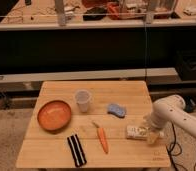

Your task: Stand the bottle upright

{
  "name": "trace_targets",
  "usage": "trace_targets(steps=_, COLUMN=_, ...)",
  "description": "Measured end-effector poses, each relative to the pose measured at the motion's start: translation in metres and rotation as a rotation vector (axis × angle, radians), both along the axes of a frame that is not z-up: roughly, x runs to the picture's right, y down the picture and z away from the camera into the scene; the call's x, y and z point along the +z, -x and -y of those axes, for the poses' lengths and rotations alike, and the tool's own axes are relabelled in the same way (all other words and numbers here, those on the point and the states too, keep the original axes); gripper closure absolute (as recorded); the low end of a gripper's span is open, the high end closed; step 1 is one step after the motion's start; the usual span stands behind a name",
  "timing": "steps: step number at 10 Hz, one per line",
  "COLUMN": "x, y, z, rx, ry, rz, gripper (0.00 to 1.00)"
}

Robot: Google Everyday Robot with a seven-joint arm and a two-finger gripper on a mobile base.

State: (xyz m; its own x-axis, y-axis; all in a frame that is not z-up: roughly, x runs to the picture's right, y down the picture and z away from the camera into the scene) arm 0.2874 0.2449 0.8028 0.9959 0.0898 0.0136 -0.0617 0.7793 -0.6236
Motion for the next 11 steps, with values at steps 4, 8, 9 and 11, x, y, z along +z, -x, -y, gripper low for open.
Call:
trace_targets(steps=4, x=0.003, y=0.009, z=-0.003, rx=-0.081, ry=0.007, rz=-0.019, gripper=0.69)
trace_targets(steps=8, x=-0.005, y=0.014, z=0.000, rx=-0.257, ry=-0.131, rz=0.130, gripper=1.00)
trace_targets(steps=9, x=-0.012, y=0.011, z=0.002, rx=-0.352, ry=-0.223, rz=0.259, gripper=1.00)
trace_targets(steps=11, x=-0.027, y=0.003, z=0.005, rx=-0.454, ry=-0.302, rz=0.467, gripper=1.00)
